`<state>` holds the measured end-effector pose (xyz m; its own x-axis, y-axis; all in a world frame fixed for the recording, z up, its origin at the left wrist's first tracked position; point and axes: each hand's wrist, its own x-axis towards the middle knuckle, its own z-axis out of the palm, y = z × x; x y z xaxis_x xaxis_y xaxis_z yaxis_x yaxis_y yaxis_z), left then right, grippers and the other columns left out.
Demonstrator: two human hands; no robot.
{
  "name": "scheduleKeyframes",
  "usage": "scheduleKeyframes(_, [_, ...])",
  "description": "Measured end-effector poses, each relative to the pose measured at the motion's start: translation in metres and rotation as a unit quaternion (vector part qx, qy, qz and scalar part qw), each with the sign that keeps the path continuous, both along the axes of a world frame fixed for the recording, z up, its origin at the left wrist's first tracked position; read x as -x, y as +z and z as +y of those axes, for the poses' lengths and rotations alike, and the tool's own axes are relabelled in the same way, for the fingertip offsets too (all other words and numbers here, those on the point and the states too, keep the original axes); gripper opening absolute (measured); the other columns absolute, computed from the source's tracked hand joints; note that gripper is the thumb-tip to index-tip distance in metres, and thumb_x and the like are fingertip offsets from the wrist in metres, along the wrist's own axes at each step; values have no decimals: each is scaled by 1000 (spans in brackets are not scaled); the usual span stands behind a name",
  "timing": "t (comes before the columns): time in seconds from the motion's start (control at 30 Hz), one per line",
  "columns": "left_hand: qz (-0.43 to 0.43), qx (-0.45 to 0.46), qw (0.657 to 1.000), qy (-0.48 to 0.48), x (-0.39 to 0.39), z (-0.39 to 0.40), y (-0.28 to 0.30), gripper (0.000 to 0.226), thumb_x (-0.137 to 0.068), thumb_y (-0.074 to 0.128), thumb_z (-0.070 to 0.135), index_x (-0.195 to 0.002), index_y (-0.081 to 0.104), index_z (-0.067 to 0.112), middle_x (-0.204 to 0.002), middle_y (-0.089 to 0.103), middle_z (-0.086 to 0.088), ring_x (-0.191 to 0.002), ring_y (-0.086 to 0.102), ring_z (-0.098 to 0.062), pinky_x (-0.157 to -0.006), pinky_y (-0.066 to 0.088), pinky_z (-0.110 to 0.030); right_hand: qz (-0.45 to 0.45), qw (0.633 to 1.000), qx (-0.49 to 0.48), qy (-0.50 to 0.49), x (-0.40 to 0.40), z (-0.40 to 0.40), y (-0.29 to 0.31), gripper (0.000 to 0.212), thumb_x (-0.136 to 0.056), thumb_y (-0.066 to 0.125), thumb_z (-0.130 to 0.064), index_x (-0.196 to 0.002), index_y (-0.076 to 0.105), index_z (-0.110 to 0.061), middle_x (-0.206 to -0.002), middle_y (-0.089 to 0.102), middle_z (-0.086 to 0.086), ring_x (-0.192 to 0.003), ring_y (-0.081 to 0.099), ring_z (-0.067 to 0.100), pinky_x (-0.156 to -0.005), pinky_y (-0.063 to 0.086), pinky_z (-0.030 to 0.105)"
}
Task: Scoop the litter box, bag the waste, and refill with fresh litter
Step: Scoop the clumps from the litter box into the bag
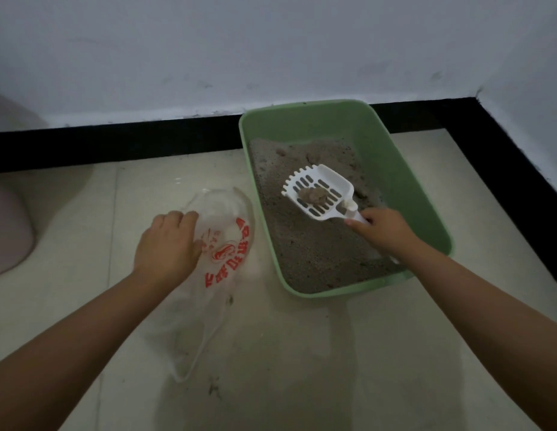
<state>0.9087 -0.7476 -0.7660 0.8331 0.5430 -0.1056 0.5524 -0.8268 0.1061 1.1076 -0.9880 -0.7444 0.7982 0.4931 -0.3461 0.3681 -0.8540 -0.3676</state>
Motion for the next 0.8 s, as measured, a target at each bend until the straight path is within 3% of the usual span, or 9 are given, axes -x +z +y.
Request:
scheduleKeyframes(0.1, [-32,40,998,49,-1,3,0,31,-96,40,14,-122,52,1,-114,58,-21,-103,55,-37,-79,43,-39,25,999,-42,26,9,11,7,39,-92,54,-28,-60,44,-8,-54,35,4,-48,29,11,-49,19,26])
scheduleKeyframes(0.27, [-152,109,974,128,-21,15,2,27,-97,41,13,-108,60,-4,-105,64,-24,-97,57,-37,-74,40,-34,55,990,-7,132,33,35,25,31,-91,54,-30,-70,50,-8,-53,36,0,-48,32,10,-48,22,23])
scheduleKeyframes(0.43, [-198,147,957,151,-28,23,2,24,-95,45,12,-104,64,-1,-102,66,-19,-96,59,-33,-78,41,-31,38,978,59,198,54,68,28,43,-92,51,-36,-56,38,-15,-53,34,-1,-47,30,11,-47,22,25])
scheduleKeyframes(0.57, [-219,234,919,231,-19,32,-5,23,-95,47,11,-100,65,-3,-98,67,-21,-93,62,-34,-83,46,-32,11,972,107,209,74,100,25,44,-92,47,-34,-54,36,-15,-57,38,0,-50,36,12,-46,28,23])
scheduleKeyframes(0.63, [-229,262,901,259,-13,36,-8,23,-94,47,10,-99,64,-4,-97,67,-23,-93,62,-35,-84,47,-35,2,972,113,208,87,114,24,34,-93,47,-31,-66,51,-11,-67,49,3,-59,48,16,-51,37,23])
scheduleKeyframes(0.7, [-233,272,895,265,-9,39,-11,22,-94,48,11,-98,64,-4,-97,66,-23,-92,62,-35,-84,47,-34,-31,966,134,218,101,123,27,23,-93,46,-25,-94,63,-9,-90,62,9,-81,61,23,-64,44,27])
scheduleKeyframes(0.8, [-232,277,892,272,-4,44,-13,23,-95,46,11,-100,64,-3,-98,66,-22,-86,60,-31,-81,46,-31,-100,944,161,269,120,129,29,24,-93,44,-14,-108,62,-8,-110,64,9,-101,62,26,-80,49,32])
